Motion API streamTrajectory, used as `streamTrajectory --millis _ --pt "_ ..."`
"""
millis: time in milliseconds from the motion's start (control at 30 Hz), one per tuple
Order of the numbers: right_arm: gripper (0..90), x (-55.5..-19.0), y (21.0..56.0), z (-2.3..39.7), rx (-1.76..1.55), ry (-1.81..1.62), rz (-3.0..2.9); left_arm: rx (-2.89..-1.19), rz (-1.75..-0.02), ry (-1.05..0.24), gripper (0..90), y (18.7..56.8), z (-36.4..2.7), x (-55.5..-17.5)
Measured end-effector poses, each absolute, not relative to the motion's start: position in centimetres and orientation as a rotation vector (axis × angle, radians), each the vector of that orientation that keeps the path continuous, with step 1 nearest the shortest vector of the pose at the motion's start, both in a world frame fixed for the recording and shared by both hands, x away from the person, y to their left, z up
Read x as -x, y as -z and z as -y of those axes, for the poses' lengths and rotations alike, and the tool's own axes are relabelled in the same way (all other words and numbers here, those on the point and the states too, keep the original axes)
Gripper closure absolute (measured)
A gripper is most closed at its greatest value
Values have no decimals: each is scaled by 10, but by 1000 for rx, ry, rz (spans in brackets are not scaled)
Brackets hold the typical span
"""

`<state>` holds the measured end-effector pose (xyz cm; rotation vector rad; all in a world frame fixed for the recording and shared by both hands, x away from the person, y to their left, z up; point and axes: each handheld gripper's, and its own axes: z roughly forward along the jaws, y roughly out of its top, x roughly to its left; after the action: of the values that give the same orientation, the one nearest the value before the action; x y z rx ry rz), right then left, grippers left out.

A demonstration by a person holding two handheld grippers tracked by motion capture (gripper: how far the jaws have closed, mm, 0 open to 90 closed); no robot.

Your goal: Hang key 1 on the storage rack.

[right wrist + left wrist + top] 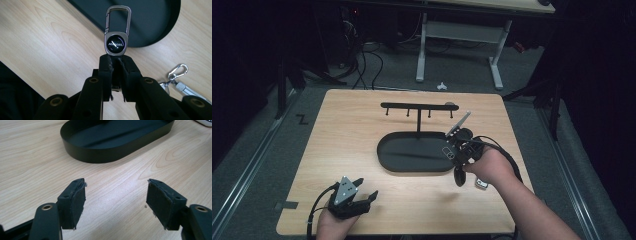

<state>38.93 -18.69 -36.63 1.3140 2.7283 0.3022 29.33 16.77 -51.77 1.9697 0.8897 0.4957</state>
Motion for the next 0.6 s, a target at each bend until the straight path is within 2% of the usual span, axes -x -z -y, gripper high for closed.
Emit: streamTrajectory --millis 600 --pt "805 -410 346 180 -1326 -341 -2702 -1980 -883 -497 318 518 -167 -292"
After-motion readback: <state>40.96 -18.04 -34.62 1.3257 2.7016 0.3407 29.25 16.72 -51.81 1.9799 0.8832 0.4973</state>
